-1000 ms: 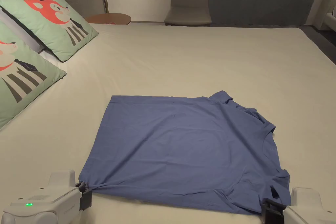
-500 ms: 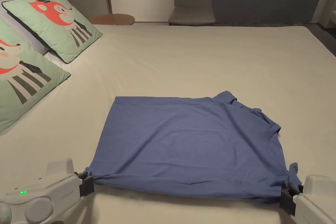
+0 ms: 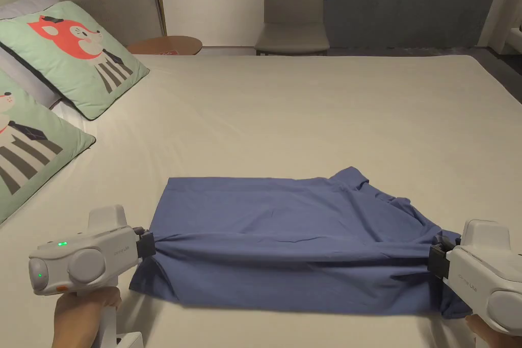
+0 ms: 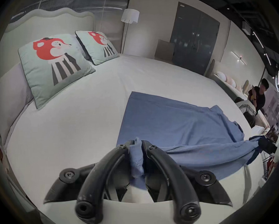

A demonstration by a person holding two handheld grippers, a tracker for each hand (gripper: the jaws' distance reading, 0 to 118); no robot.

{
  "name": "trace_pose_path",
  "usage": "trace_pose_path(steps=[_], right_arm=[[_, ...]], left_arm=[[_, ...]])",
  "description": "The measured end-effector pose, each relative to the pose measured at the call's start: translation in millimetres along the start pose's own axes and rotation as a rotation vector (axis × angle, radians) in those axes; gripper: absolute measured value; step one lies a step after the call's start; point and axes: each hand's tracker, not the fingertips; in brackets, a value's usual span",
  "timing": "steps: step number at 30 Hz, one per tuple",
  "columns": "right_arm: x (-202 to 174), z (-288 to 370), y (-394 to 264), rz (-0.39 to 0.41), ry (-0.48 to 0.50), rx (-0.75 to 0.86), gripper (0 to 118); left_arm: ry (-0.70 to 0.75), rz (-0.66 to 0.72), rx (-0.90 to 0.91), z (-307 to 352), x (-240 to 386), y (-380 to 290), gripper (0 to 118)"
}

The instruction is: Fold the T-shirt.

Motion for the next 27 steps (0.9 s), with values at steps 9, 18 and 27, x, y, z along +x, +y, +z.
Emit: trace_pose_path(steps=[9,18,27], right_arm=[[-0.2,-95.9,0.3,-0.006,-0.051,-0.170,8],[-2.4,-52.9,14.4,-0.004,-0.027,-0.082,67],[-23.7,83.7,20.3,0.068,-0.017,0.301,96]], left_arm=[[0.093,-0.046,-0.115,-98.6,-1.7,-1.8,7],[0.080,-0.021,-0.055,-70.4,3.9,6.0,83],[-0.049,-0.141,0.380,78.0,45.1,-3.7,102]])
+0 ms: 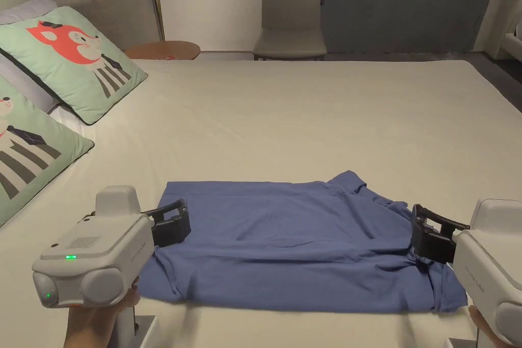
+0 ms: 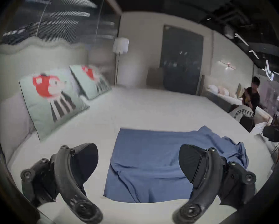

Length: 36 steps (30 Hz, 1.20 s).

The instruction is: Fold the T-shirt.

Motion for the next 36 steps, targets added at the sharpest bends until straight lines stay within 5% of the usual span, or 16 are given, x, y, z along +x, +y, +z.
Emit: trace_pose_path(steps=[8,11,12,13,30,32,33,34,36], right_arm=[[-19.6,66.4,-23.0,0.046,-0.013,0.070,87],[-27.3,74.5,-31.7,0.063,-0.015,0.068,32],[-29.7,79.0,-30.3,0.071,-0.016,0.063,7],[-31.2,79.3,-31.8,0.074,-0.011,0.057,1],[-33.0,49.0,-43.6,0.052,0.016,0.005,1],[-32.9,45.4,-40.9,0.050,0.014,-0.009,1],[-32.8,42.0,-41.7,0.048,0.016,-0.017,1],[-32.7,39.4,-42.3,0.045,0.017,-0.024,1],[-30.3,32.5,-44.8,0.039,0.018,-0.040,1]], left_arm=[[0.013,-0.122,0.071,63.7,23.0,-34.7,95],[-0.002,-0.110,0.063,73.8,23.4,-49.1,55],[-0.023,-0.089,0.047,75.5,22.8,-52.7,25],[-0.041,-0.070,0.030,75.8,21.8,-55.5,0],[0.048,-0.058,-0.341,-15.5,-35.5,-63.4,3],[0.069,-0.064,-0.396,-34.6,-42.6,-68.4,28],[0.085,-0.046,-0.419,-44.6,-45.8,-72.0,56],[0.099,-0.028,-0.442,-53.1,-49.0,-75.0,72],[0.111,0.028,-0.482,-69.0,-55.8,-80.9,83]])
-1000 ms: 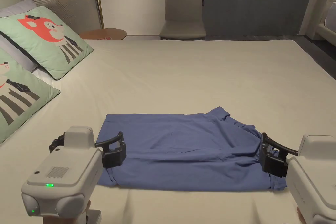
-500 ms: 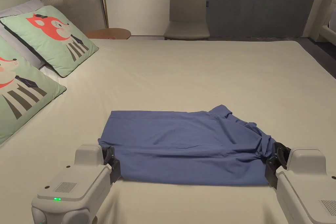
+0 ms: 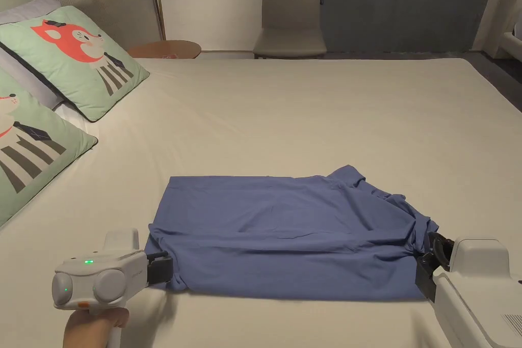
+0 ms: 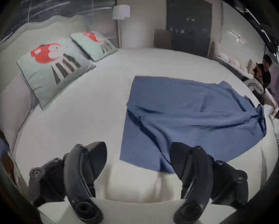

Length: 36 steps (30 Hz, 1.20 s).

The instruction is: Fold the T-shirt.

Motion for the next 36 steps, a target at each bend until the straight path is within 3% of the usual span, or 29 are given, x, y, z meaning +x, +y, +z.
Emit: trace_pose_path(steps=[4,5,7,8,9,13,14,16,17,18,19,22,25,26,28,29,36], right_arm=[[5.2,-12.9,-7.1,-0.004,-0.002,-0.030,1],[6.7,-15.3,-8.3,-0.005,-0.002,-0.037,1],[9.9,-19.4,-10.1,-0.013,-0.005,-0.053,1],[8.6,-15.9,-8.7,-0.020,-0.005,-0.062,1],[10.5,-17.7,-9.5,-0.027,-0.007,-0.073,1],[26.0,-35.9,-16.3,-0.071,-0.019,-0.153,5],[30.9,-43.3,-20.6,-0.091,-0.026,-0.183,17],[38.8,-55.4,-27.1,-0.129,-0.031,-0.248,65],[42.9,-65.5,-34.1,-0.137,-0.036,-0.272,83],[45.0,-76.4,-40.1,-0.117,-0.048,-0.326,96],[45.0,-85.2,-45.4,-0.094,-0.061,-0.361,97],[43.5,-106.0,-59.1,-0.033,-0.082,-0.418,95],[38.8,-115.3,-63.8,-0.052,-0.065,-0.464,93],[38.5,-116.1,-64.8,-0.057,-0.067,-0.482,85],[40.0,-111.6,-66.0,-0.063,-0.066,-0.475,21],[41.8,-106.1,-64.8,-0.107,-0.005,-0.448,12],[52.0,-51.1,-52.1,-0.162,-0.010,-0.371,11]], left_arm=[[0.036,-0.040,-0.051,-25.7,4.1,-1.6,76],[0.038,-0.054,-0.060,-27.7,8.4,-4.7,67],[0.020,-0.066,-0.095,-32.5,14.5,-8.7,29],[-0.018,-0.064,-0.091,-31.7,16.7,-11.2,15],[-0.042,-0.062,-0.069,-31.2,15.2,-12.6,10],[-0.014,-0.121,-0.020,-19.5,18.1,-9.2,9],[-0.004,-0.116,-0.007,-13.1,16.7,-5.7,9],[-0.017,-0.114,0.039,-0.7,14.1,1.3,9],[-0.021,-0.114,0.048,3.7,9.9,4.0,9],[-0.030,-0.113,0.056,9.3,8.7,8.2,9],[-0.041,-0.108,0.069,14.0,7.8,11.0,9],[-0.063,-0.087,0.097,28.1,8.6,15.1,9],[-0.075,-0.067,0.098,30.4,8.0,13.8,8],[-0.074,-0.062,0.095,30.4,7.4,12.4,9],[-0.072,-0.049,0.087,30.2,4.2,7.8,9],[-0.073,-0.039,0.081,32.5,3.5,4.7,9],[-0.065,0.052,0.045,45.8,-18.8,-25.6,8]])
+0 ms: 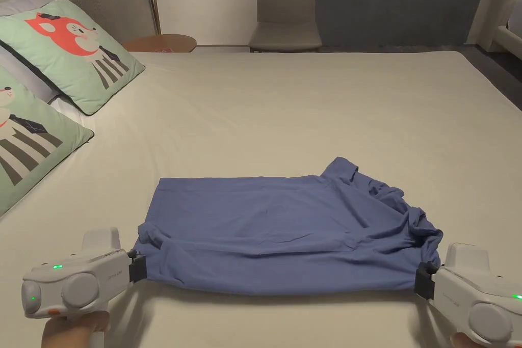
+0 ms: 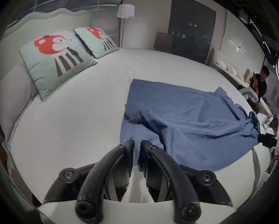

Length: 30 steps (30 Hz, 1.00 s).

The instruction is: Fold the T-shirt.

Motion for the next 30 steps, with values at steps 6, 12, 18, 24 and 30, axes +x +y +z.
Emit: trace_pose_path(steps=[6,12,18,24,30], right_arm=[[8.2,46.2,-35.6,-0.024,0.020,-0.003,11],[8.6,41.7,-77.6,0.006,-0.028,-0.092,11],[-3.5,52.7,-64.5,0.045,-0.030,-0.086,17],[-36.6,110.4,8.9,0.160,0.003,0.281,96],[-68.7,139.6,49.7,0.177,0.033,0.518,97]], left_arm=[[0.006,0.025,-0.059,34.4,-16.1,-47.5,9],[0.044,-0.020,-0.132,33.4,-24.7,-86.0,8],[0.081,0.014,-0.125,35.4,-17.6,-69.7,24],[0.000,0.068,0.215,98.8,21.4,-12.6,102],[-0.019,-0.017,0.536,146.7,71.1,24.0,102]])
